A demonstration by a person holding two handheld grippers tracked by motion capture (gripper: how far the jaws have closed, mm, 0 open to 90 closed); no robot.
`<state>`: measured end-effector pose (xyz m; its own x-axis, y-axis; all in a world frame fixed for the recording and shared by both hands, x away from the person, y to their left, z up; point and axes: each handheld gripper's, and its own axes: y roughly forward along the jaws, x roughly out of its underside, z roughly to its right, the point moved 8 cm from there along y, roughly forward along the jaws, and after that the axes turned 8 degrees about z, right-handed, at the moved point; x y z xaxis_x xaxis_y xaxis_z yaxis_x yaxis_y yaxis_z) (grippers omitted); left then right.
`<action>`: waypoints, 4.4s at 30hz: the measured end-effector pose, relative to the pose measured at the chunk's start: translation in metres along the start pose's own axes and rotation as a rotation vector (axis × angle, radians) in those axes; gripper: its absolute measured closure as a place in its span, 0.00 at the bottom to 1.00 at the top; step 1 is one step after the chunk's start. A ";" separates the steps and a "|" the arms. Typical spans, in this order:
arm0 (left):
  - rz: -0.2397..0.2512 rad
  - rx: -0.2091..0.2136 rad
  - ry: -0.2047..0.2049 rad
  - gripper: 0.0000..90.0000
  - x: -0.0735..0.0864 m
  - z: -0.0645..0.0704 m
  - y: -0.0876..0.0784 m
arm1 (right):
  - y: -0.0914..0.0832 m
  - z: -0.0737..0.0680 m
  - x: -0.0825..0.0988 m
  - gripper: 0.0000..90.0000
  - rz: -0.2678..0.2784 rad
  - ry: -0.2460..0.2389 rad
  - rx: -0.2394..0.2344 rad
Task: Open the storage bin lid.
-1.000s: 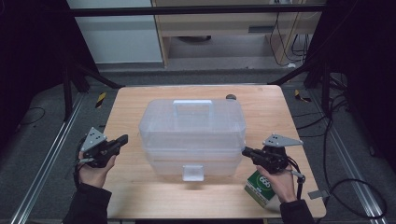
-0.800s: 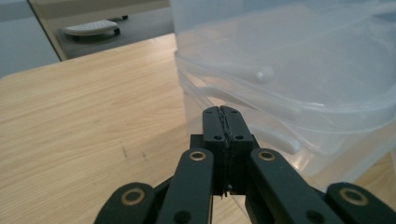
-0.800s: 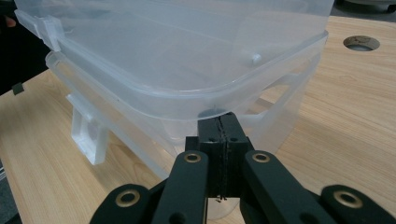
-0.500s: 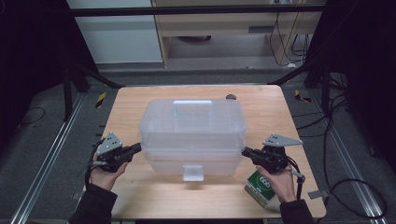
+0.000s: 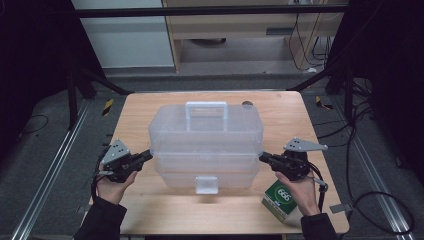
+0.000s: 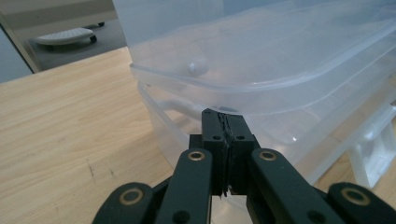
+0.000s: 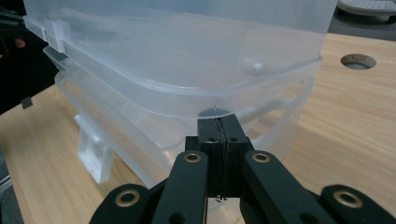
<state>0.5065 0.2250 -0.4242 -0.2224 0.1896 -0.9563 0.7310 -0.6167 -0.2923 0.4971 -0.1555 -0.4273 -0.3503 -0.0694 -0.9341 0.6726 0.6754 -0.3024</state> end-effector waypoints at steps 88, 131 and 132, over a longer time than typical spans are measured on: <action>0.059 -0.126 0.098 0.72 -0.034 -0.013 0.025 | 0.032 0.022 0.026 0.81 -0.218 0.041 0.118; 0.147 -0.248 -0.044 0.86 -0.093 -0.052 0.063 | 0.031 0.022 0.026 0.82 -0.227 0.044 0.124; 0.151 -0.249 -0.044 0.86 -0.093 -0.053 0.064 | 0.031 0.022 0.026 0.82 -0.229 0.046 0.125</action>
<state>0.6083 0.2085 -0.3534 -0.1233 0.0733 -0.9897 0.8925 -0.4278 -0.1428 0.5230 -0.1521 -0.4656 -0.5298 -0.1749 -0.8299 0.6468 0.5496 -0.5287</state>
